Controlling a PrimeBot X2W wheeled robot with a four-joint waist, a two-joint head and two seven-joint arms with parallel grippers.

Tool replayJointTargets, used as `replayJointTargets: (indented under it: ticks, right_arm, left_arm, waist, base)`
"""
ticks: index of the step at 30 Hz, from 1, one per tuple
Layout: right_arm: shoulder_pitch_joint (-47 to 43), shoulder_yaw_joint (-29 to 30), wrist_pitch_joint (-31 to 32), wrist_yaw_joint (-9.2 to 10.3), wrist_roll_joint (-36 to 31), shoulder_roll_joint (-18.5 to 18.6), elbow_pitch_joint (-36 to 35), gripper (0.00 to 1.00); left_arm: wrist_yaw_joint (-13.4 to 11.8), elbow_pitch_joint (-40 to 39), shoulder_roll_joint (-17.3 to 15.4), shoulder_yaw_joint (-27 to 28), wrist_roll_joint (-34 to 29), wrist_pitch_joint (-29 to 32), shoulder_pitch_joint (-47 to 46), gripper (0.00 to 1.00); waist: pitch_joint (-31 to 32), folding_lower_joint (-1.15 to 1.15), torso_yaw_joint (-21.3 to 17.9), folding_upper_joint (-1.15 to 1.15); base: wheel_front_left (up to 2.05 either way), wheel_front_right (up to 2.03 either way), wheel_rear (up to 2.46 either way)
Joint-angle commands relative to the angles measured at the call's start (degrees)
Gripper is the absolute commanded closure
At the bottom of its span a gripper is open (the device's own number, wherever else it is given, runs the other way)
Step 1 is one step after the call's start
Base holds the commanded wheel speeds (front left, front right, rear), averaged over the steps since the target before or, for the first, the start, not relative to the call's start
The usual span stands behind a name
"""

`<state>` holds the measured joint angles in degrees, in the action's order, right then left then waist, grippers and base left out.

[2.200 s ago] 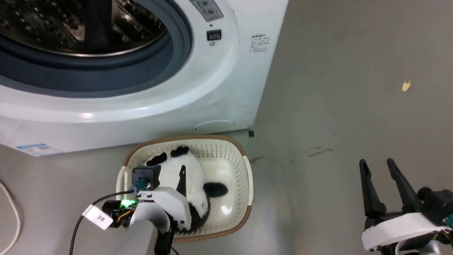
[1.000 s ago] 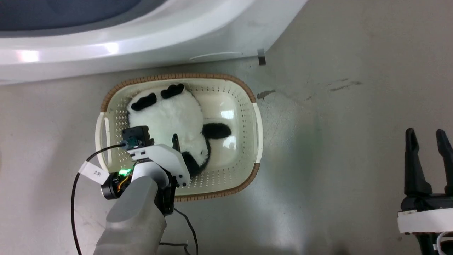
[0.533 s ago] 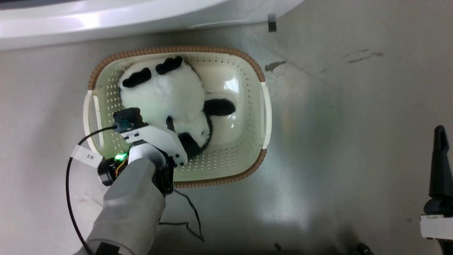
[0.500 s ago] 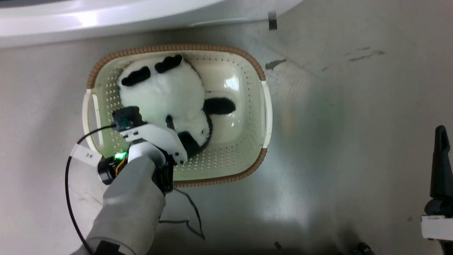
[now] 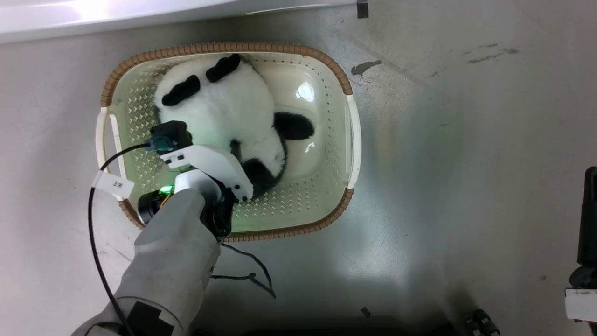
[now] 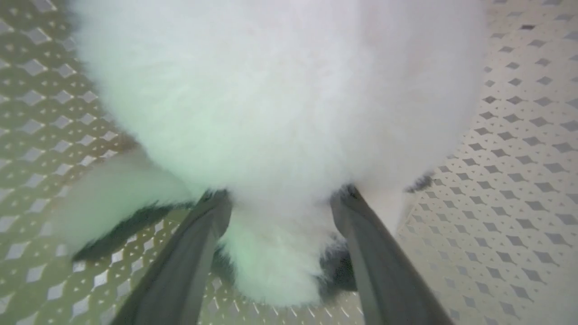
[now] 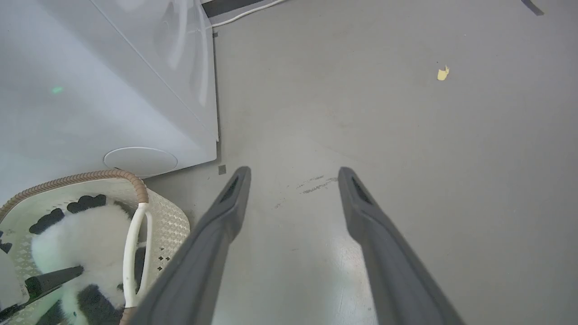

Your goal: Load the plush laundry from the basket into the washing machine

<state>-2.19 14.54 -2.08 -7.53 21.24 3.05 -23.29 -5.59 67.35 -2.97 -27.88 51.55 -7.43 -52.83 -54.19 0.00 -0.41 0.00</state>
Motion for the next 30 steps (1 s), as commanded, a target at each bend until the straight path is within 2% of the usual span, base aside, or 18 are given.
replayJointTargets:
  ticks: [1, 2, 4, 7, 18, 30]
  right_arm:
    - [-0.19, 0.23, 0.0, 0.04, 0.05, -0.17, -0.58, 0.0]
    - [-0.29, 0.33, 0.0, 0.04, 0.05, -0.17, -0.75, 0.0]
    - [-0.5, 0.53, 0.01, 0.04, 0.05, -0.17, -1.03, 0.0]
    - [-0.77, 0.87, 0.06, 0.04, 0.07, -0.17, -1.34, 0.0]
    - [0.04, 0.57, 0.48, 0.04, -0.27, -0.17, -1.36, 0.0]
    - [3.6, -2.95, 1.15, 0.04, -1.42, 0.09, 1.84, 0.0]
  left_arm:
    - [0.85, -0.13, 0.09, -1.08, 0.47, 1.02, -0.03, 0.0]
    - [1.18, -0.15, 0.09, -1.69, 0.75, 1.3, -0.13, 0.0]
    - [1.51, -0.21, 0.09, -3.11, 0.98, 1.64, -0.4, 1.0]
    - [2.08, -0.46, 0.09, -5.01, 1.46, 1.79, -0.67, 1.0]
    - [2.62, -0.31, 0.09, -7.12, 3.86, -5.11, -1.46, 1.0]
    - [4.85, -1.32, 0.09, -9.92, 6.11, -7.26, 2.87, 1.0]
  waist:
    - [-0.08, 0.0, -0.07, 0.0]
    - [-0.14, 0.0, -0.05, 0.0]
    - [-0.21, 0.0, 0.03, 0.0]
    - [-0.26, 0.0, 0.28, 0.0]
    - [1.06, 0.0, 1.25, 0.0]
    - [9.47, 0.0, 2.87, 0.0]
  base:
    - [0.0, 0.0, 0.0]
    - [0.0, 0.0, 0.0]
    - [0.0, 0.0, 0.0]
    - [0.0, 0.0, 0.0]
    - [0.0, 0.0, 0.0]
    - [0.0, 0.0, 0.0]
